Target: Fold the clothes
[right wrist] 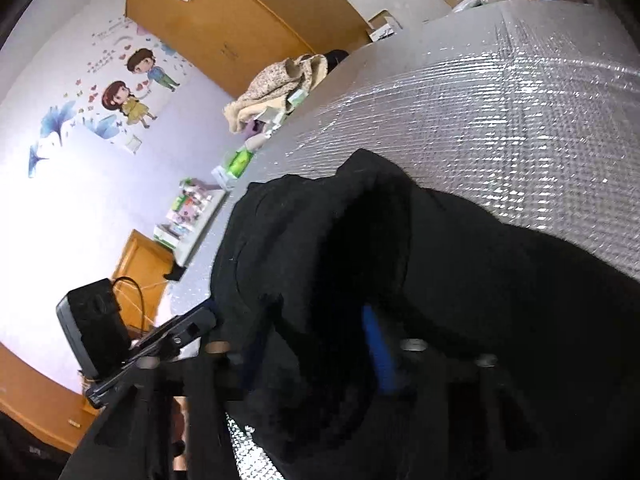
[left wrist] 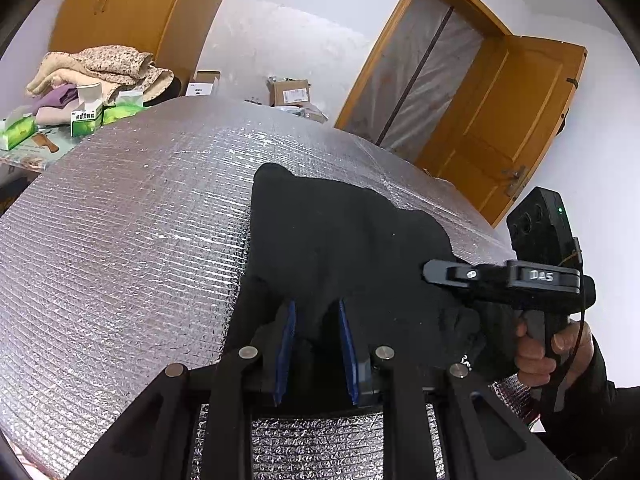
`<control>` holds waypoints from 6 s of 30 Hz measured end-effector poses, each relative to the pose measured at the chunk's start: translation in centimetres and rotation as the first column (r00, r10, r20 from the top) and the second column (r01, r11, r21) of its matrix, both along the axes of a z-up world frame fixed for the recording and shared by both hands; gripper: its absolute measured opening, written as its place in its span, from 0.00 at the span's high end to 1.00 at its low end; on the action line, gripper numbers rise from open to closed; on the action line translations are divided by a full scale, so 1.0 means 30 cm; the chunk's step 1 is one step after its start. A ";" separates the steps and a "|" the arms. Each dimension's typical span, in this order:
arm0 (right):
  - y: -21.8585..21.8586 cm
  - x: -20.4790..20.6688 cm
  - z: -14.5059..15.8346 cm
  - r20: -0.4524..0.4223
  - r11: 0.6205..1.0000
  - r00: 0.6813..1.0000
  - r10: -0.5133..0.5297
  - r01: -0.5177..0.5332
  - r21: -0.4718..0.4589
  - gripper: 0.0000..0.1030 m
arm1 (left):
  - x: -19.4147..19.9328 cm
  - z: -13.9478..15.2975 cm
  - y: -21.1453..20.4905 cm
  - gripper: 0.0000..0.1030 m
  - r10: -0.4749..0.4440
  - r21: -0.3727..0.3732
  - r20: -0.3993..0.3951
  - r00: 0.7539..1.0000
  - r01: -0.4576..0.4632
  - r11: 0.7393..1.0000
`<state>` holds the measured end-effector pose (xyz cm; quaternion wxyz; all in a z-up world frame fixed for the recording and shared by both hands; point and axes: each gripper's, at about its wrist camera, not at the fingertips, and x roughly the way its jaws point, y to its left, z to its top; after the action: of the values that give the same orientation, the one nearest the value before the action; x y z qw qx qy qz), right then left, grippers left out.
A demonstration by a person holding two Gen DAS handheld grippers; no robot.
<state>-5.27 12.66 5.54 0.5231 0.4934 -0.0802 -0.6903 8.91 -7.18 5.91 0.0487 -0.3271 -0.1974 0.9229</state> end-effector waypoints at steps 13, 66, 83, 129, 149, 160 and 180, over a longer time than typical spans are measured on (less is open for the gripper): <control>0.074 0.021 0.031 -0.041 0.996 0.996 -0.085 0.086 0.025 0.56 | 0.003 -0.014 -0.002 0.78 -0.008 -0.005 0.015 1.000 0.008 1.000; 0.050 -0.030 -0.017 0.113 0.997 0.991 -0.072 0.075 -0.015 0.73 | 0.018 -0.029 -0.006 0.78 -0.018 -0.010 0.014 1.000 0.018 1.000; 0.144 0.020 -0.005 0.078 0.986 0.984 -0.163 0.164 -0.005 0.86 | 0.036 0.028 0.026 0.78 -0.048 -0.028 -0.028 0.998 0.048 0.998; -0.398 -0.005 0.164 -0.264 0.988 0.962 0.075 -0.036 0.147 0.58 | 0.053 -0.049 -0.097 0.82 0.075 0.046 0.046 0.996 -0.077 0.996; -0.522 -0.122 0.022 -0.174 0.968 0.984 0.026 0.019 0.249 0.96 | 0.097 -0.086 -0.100 0.89 0.065 0.047 -0.003 0.998 -0.064 0.997; -0.272 -0.067 0.225 -0.250 0.999 0.968 -0.029 0.038 0.033 0.87 | 0.136 -0.050 -0.117 0.88 0.088 0.018 -0.001 0.996 -0.088 0.996; 0.103 -0.069 0.105 -0.054 0.983 0.983 -0.174 0.169 -0.074 0.87 | 0.068 0.029 -0.020 0.89 0.039 -0.035 -0.029 0.999 -0.040 0.999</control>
<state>-7.33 15.75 8.68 0.4806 0.4452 -0.1305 -0.7442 10.95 -7.78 6.77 0.0274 -0.3109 -0.1869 0.9315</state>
